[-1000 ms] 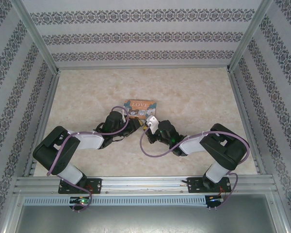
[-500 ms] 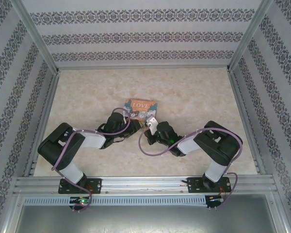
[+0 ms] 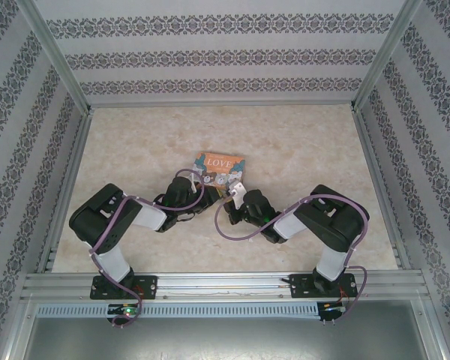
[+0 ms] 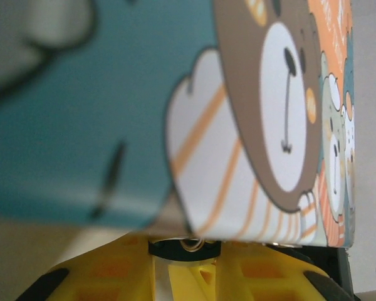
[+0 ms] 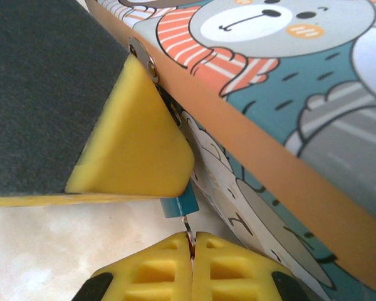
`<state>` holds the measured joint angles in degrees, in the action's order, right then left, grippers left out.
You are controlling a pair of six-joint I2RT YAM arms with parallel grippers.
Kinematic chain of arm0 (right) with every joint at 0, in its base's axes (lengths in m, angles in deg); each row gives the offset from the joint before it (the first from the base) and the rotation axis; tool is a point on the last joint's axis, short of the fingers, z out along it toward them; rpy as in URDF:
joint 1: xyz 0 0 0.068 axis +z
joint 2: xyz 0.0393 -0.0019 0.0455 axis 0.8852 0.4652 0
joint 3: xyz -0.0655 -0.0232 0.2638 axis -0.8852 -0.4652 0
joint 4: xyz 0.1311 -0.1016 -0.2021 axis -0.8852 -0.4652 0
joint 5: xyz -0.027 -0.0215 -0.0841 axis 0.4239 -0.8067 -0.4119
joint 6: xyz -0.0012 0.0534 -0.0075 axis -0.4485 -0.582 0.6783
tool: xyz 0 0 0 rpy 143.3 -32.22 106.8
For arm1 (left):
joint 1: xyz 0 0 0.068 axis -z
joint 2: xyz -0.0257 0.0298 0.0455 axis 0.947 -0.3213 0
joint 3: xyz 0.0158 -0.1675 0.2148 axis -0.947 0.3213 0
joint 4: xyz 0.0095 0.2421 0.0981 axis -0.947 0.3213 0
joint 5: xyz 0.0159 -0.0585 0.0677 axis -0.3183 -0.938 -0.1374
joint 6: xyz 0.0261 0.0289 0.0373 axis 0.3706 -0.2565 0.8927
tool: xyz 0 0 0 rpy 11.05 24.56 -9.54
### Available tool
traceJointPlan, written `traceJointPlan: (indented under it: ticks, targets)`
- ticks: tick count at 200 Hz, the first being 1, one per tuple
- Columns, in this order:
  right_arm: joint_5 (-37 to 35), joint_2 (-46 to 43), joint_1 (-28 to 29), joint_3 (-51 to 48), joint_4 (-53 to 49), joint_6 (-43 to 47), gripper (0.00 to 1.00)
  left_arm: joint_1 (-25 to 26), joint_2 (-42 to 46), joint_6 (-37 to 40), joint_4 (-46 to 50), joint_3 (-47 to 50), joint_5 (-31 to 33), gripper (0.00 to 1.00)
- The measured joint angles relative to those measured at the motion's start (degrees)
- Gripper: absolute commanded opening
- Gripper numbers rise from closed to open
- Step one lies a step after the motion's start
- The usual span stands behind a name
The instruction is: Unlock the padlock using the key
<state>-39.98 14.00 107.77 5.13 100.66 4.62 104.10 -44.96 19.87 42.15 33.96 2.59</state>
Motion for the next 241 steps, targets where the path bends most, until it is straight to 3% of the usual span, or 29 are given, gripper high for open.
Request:
traceJointPlan:
  ticks: [71, 136, 189, 241]
  targets:
    - [3.0, 0.0, -0.4, -1.5, 3.1, -3.1, 0.0, 0.0, 2.4, -0.6, -1.0, 2.9, -2.2, 0.5]
    - [6.3, 0.0, -1.1, -1.5, 3.6, -6.2, 0.0, -1.9, 21.6, 0.8, 9.2, 7.3, -1.6, 0.58]
    - [8.5, -2.3, -1.1, -0.1, -1.2, -11.8, 0.0, -3.6, 38.9, 2.3, 20.9, 10.5, 5.7, 0.61]
    - [12.4, -5.6, -2.1, 1.6, -7.1, -20.4, 0.0, -3.7, 45.2, 1.7, 26.1, 11.6, 10.5, 0.62]
